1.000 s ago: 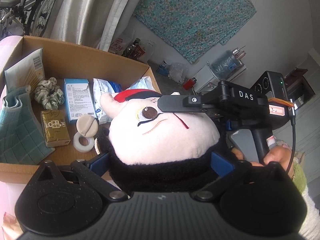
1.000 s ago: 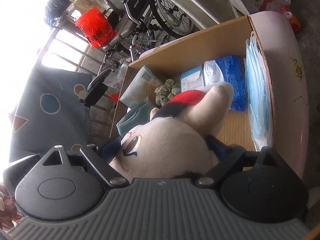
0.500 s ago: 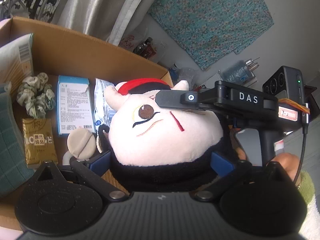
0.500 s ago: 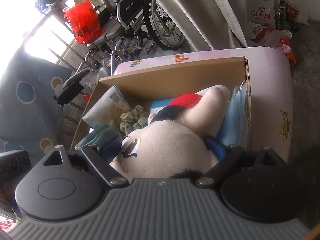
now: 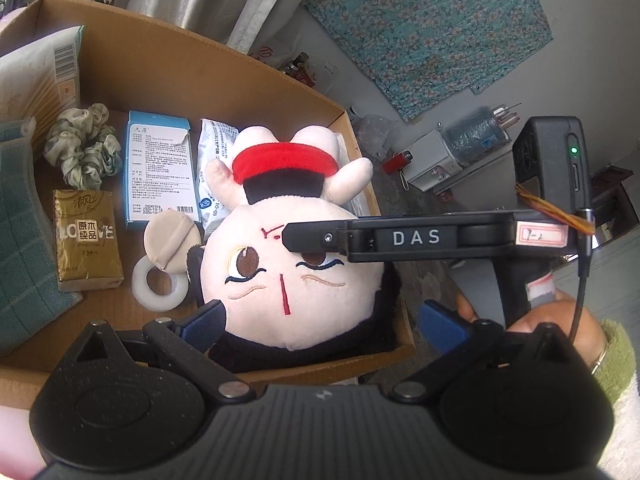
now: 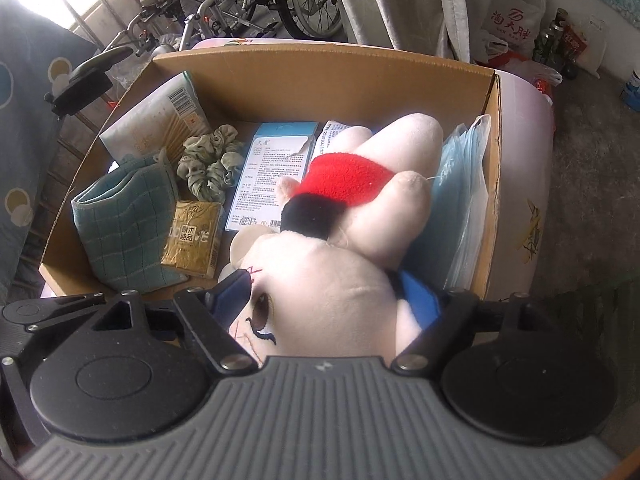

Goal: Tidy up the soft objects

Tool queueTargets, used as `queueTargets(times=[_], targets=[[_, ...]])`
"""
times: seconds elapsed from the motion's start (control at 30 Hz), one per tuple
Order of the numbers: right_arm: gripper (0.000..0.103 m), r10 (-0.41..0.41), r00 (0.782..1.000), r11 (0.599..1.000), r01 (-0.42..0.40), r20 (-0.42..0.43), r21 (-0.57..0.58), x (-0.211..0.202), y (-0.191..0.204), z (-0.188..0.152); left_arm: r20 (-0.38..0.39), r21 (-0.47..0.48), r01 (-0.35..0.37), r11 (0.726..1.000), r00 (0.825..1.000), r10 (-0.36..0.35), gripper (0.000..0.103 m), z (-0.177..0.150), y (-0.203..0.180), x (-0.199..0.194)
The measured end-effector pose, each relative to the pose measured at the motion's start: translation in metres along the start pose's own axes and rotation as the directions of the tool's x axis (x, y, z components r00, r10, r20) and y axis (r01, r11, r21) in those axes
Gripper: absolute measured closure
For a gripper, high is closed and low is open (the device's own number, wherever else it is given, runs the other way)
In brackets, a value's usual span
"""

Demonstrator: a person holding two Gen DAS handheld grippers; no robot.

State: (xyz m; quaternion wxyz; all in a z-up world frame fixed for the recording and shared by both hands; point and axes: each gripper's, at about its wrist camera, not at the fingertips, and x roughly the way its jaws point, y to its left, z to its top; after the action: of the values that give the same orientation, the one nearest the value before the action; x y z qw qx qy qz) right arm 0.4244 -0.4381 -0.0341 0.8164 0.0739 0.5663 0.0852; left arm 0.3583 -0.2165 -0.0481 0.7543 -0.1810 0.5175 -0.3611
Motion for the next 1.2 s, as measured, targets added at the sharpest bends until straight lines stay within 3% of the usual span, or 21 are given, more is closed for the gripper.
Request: queueTargets(times=[0.17, 0.37, 0.6, 0.77, 0.97, 1.13, 1.2], targets=[[0.021, -0.019, 1.0, 1.0, 0.019, 0.002, 0.021, -0.002, 0.002, -0.004, 0.04, 0.043, -0.027, 0.999, 0.999, 0.025, 0.0, -0.007, -0.004, -0.025], [0.021, 0.016, 0.992, 0.998, -0.024, 0.124, 0.064, -0.045, 0.009, -0.008, 0.109, 0.089, -0.068, 0.994, 0.992, 0.058, 0.0, -0.018, -0.013, -0.067], [0.016, 0.073, 0.946, 0.987, -0.115, 0.317, 0.116, -0.14, 0.021, -0.048, 0.178, 0.154, -0.118, 0.981, 0.98, 0.09, 0.0, -0.045, -0.036, -0.124], [0.009, 0.074, 0.903, 0.976, -0.153, 0.423, 0.156, -0.203, 0.033, -0.102, 0.227, 0.19, -0.16, 0.969, 0.967, 0.115, 0.0, -0.071, -0.053, -0.159], [0.001, -0.059, 0.86, 0.986, -0.027, 0.506, 0.162, -0.247, 0.078, -0.186, 0.275, 0.222, -0.266, 0.938, 0.94, 0.202, 0.0, -0.105, -0.073, -0.186], [0.001, -0.181, 0.802, 0.977, 0.082, 0.569, 0.196, -0.252, 0.116, -0.256, 0.316, 0.222, -0.383, 0.897, 0.898, 0.305, 0.0, -0.135, -0.087, -0.203], [0.001, -0.233, 0.789, 0.968, 0.131, 0.569, 0.214, -0.248, 0.127, -0.277, 0.319, 0.221, -0.432, 0.875, 0.879, 0.353, 0.0, -0.143, -0.091, -0.206]])
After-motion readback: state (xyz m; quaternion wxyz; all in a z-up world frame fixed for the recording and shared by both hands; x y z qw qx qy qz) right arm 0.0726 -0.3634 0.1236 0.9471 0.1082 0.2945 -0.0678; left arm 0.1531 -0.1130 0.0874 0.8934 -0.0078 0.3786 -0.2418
